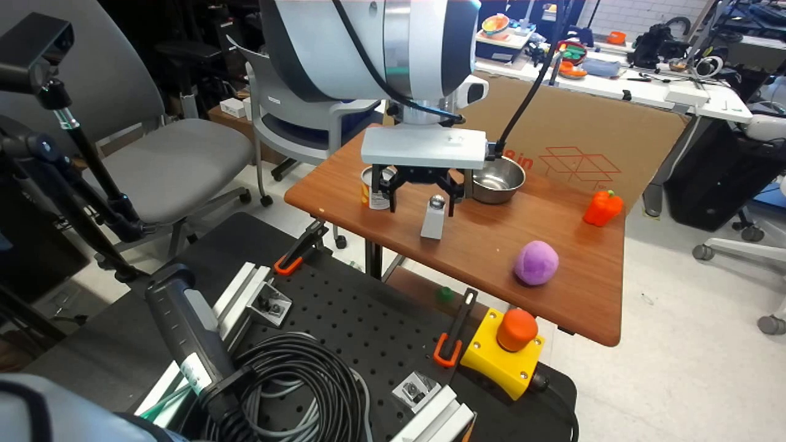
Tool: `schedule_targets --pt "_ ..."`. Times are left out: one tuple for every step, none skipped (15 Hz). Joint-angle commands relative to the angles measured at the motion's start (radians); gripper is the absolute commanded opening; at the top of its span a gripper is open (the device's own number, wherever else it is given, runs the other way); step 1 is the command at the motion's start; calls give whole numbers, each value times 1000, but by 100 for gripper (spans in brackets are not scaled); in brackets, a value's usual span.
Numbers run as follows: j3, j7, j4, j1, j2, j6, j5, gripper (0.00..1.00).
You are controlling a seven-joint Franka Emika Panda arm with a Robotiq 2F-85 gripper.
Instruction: Put the salt into the silver pot.
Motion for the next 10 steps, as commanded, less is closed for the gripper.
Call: schedule_targets --pt "-35 -50 62 7 86 18 -13 100" --pt "-43 -52 78 8 108 16 -11 100" --pt "-49 -53 91 10 124 16 -10 94" --pt "-50 -58 103 9 136 13 -4 72" --pt "-48 -65 111 6 144 13 5 70" --pt "-38 -79 114 -3 147 14 21 67" --pt "-29 -92 119 -10 150 13 33 60" --pt "-27 -99 121 -11 146 14 35 53" --pt "-20 -111 124 -18 142 6 46 44" --pt "-6 -130 126 -30 137 -3 64 37"
